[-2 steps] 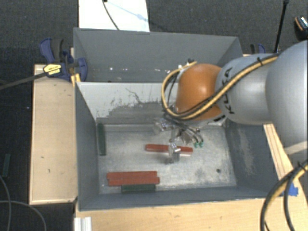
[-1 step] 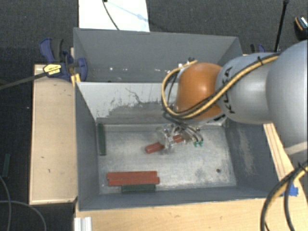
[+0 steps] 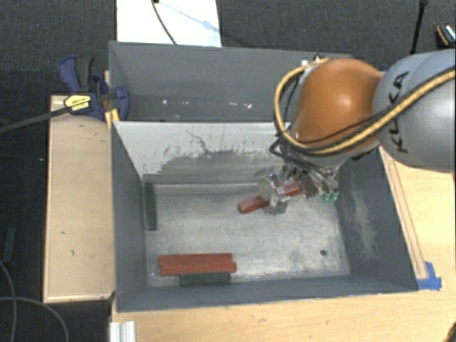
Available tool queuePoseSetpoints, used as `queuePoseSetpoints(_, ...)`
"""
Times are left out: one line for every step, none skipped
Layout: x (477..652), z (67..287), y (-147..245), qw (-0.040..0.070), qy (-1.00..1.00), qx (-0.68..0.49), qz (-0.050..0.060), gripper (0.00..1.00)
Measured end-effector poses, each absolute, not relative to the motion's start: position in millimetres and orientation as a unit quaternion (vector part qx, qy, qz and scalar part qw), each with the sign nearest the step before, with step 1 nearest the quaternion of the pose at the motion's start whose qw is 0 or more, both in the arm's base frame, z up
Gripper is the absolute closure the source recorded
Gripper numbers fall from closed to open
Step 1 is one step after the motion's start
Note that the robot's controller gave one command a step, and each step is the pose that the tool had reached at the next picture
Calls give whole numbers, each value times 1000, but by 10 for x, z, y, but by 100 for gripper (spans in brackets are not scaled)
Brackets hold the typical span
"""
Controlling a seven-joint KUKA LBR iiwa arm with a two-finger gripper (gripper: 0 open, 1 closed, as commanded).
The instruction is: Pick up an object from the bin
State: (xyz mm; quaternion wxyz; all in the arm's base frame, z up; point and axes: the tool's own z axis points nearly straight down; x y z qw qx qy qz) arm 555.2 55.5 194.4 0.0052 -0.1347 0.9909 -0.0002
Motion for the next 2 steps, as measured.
queuePoseSetpoints(5683, 2604, 567, 6, 992, -127, 0, 100)
queuePoseSetpoints(5903, 2403, 492, 3, 987, -161, 0, 100)
